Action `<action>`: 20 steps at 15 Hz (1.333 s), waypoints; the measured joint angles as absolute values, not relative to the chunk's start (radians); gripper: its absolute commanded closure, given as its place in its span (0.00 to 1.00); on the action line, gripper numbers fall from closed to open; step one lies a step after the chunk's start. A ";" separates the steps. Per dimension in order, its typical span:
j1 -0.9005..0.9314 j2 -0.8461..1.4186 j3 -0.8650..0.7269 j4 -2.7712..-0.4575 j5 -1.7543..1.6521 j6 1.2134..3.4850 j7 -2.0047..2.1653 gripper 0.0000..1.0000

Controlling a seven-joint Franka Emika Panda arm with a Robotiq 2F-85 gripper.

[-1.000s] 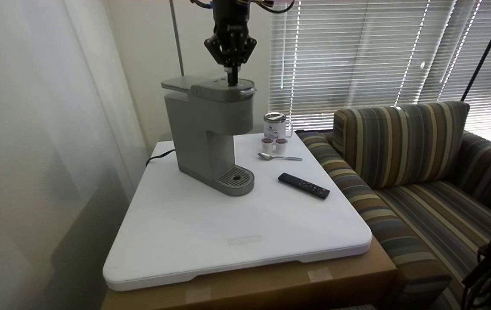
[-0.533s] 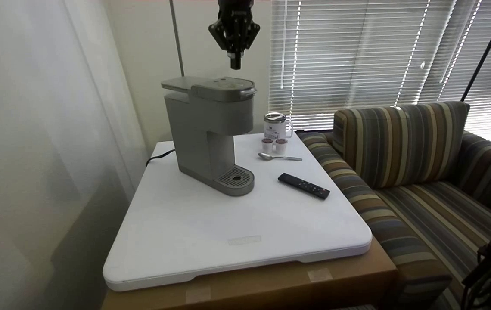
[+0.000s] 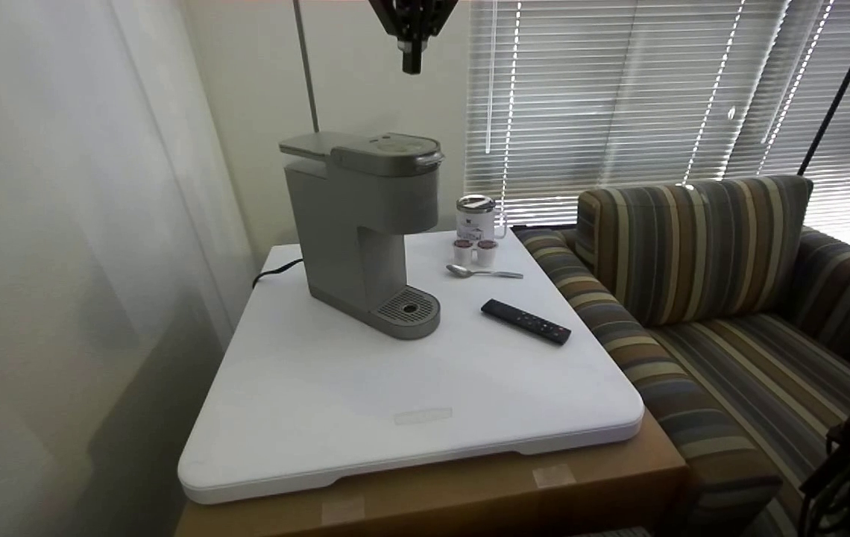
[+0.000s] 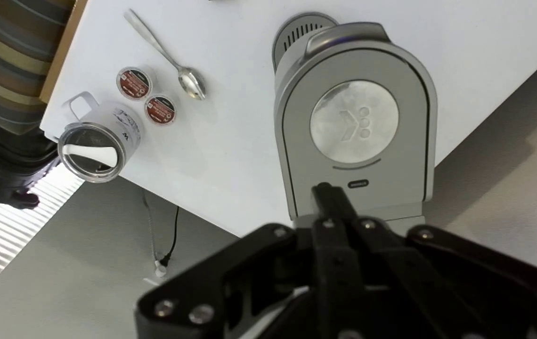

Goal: Press down on the coffeemaker

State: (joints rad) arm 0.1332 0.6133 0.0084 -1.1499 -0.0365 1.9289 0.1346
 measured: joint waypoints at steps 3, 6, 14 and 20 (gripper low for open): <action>0.133 0.589 0.007 -1.174 -0.037 1.934 0.133 0.74; 0.133 0.574 0.007 -1.196 -0.037 1.943 0.133 0.56; 0.133 0.550 0.008 -1.244 -0.037 1.968 0.133 0.02; 0.133 0.537 0.011 -1.273 -0.036 1.971 0.133 0.00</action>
